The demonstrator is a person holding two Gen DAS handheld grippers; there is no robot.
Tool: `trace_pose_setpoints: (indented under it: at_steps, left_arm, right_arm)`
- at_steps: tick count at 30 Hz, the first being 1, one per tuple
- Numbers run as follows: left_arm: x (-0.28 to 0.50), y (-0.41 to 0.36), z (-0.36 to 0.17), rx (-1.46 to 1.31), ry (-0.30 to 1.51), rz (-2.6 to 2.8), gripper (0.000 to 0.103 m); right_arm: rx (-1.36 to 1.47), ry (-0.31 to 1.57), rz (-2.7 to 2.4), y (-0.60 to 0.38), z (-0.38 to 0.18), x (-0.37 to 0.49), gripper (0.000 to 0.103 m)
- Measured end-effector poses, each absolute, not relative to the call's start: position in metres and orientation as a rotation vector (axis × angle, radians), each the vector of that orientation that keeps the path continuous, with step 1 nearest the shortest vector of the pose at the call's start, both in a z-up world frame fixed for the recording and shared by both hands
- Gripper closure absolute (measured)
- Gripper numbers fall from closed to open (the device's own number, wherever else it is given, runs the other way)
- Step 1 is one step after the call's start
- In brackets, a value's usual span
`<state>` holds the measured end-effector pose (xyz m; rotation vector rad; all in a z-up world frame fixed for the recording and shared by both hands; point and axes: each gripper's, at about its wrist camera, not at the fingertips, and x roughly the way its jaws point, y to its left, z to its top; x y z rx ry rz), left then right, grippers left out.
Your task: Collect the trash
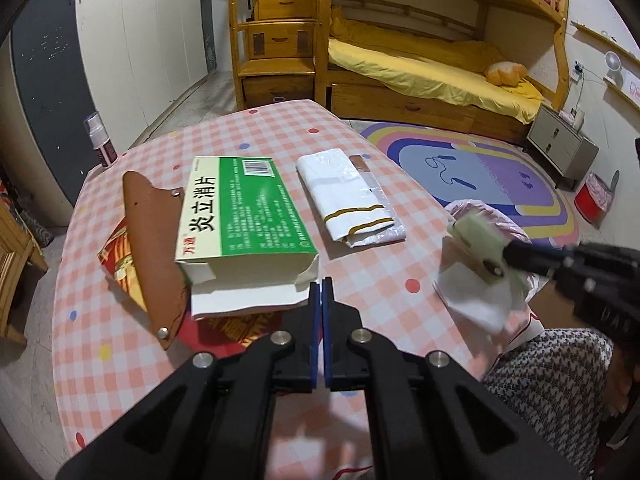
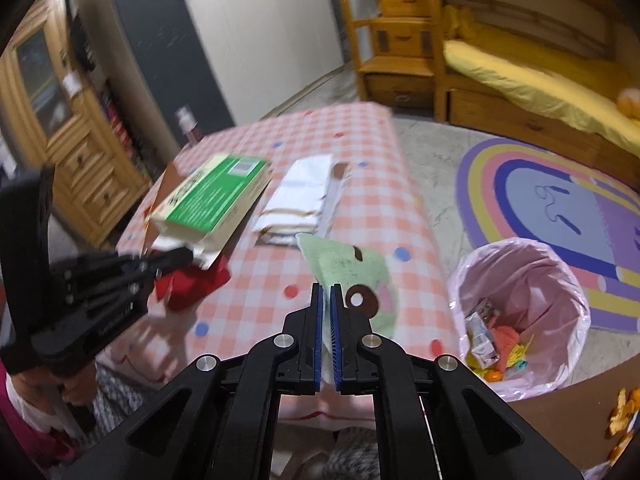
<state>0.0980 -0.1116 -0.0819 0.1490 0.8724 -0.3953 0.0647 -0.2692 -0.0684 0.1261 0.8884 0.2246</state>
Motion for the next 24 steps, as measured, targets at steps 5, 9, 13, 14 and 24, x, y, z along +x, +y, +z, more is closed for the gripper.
trace_pose_setpoints:
  at_steps: [5, 9, 13, 14, 24]
  left_arm:
    - [0.096, -0.101, -0.077, 0.141, 0.853, -0.377, 0.103]
    - [0.092, -0.094, -0.074, 0.128, 0.838, -0.366, 0.090]
    - [0.090, -0.088, -0.072, 0.102, 0.832, -0.362, 0.074]
    - [0.090, -0.087, -0.072, 0.100, 0.831, -0.363, 0.072]
    - [0.087, -0.084, -0.075, 0.092, 0.847, -0.358, 0.069]
  right_arm:
    - [0.064, 0.922, 0.268, -0.247, -0.074, 0.056, 0.067]
    - [0.057, 0.877, 0.207, -0.253, -0.065, 0.048, 0.055]
    - [0.061, 0.919, 0.111, -0.265, -0.078, 0.058, 0.052]
    - [0.080, 0.938, 0.091, -0.269, -0.084, 0.062, 0.044]
    - [0.132, 0.953, 0.103, -0.263, -0.096, 0.062, 0.098]
